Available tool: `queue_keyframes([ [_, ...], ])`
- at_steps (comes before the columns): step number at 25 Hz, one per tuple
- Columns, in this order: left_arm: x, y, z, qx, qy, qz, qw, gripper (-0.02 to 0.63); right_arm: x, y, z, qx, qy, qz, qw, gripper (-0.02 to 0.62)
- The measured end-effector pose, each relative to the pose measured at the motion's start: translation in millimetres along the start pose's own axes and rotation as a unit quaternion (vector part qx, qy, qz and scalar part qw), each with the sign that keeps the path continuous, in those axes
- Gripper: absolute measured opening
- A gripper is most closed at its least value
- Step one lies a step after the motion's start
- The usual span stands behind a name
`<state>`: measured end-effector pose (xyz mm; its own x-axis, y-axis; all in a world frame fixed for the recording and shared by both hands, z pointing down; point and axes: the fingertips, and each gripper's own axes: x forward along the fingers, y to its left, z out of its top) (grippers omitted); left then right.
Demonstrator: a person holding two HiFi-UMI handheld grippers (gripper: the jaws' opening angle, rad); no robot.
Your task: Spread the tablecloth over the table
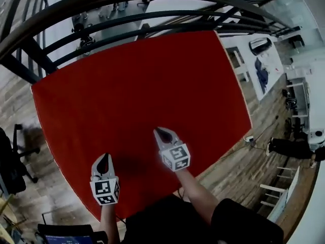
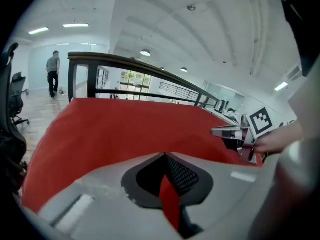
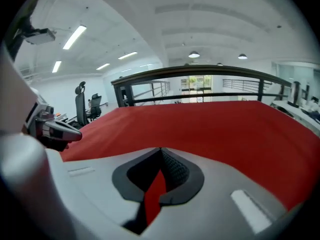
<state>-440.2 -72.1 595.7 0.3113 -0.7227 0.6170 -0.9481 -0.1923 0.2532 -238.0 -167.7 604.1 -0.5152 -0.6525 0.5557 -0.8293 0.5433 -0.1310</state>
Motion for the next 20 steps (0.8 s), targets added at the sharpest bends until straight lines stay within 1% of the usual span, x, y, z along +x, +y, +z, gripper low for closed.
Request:
queue_keyframes([
  [2,3.9,-31.8,-23.4,0.001,0.028,-0.017,0.9995,0.006,-33.3,-31.3,-33.2,0.022,0.024,-0.042,0.999,0.008],
  [4,0.3,-62.9,-43.0,0.01,0.051,-0.014,0.9986,0.006,-72.7,-64.7,-67.7,0.029,0.052,-0.083,0.995,0.008],
  [6,-1.9,-82.2,-54.2,0.02,0.061,0.008,0.9979,0.006,-105.1,-90.4,-97.7,0.029,0.079,-0.108,0.991,0.008],
  [8,5.3,-86.0,-65.1,0.032,0.066,0.041,0.9964,0.006,-126.8,-114.3,-125.4,0.016,0.105,-0.125,0.987,0.008],
  [9,9.3,-84.2,-72.6,0.038,0.069,0.059,0.9952,0.006,-134.9,-124.7,-138.4,0.011,0.114,-0.126,0.985,0.008],
  [11,14.7,-77.2,-77.2,0.043,0.065,0.092,0.9927,0.006,-139.7,-136.9,-148.0,0.008,0.112,-0.104,0.988,0.011],
  [14,20.7,-73.3,-64.8,0.041,0.052,0.13,0.9893,0.009,-128.8,-136.0,-129.2,-0.007,0.096,-0.046,0.994,0.012],
  [16,22.1,-88.1,-58.1,0.042,0.046,0.134,0.9889,0.008,-132.2,-138.4,-119.8,-0.009,0.074,-0.007,0.997,0.009],
  [18,16.9,-110.5,-46.4,0.037,0.027,0.134,0.9899,0.006,-145.0,-150.1,-109.3,-0.01,0.045,0.027,0.999,0.009],
  [20,17.9,-136.8,-29.5,0.008,-0.003,0.149,0.9888,0.006,-154.5,-179.9,-96.7,-0.032,0.033,0.052,0.998,0.009],
])
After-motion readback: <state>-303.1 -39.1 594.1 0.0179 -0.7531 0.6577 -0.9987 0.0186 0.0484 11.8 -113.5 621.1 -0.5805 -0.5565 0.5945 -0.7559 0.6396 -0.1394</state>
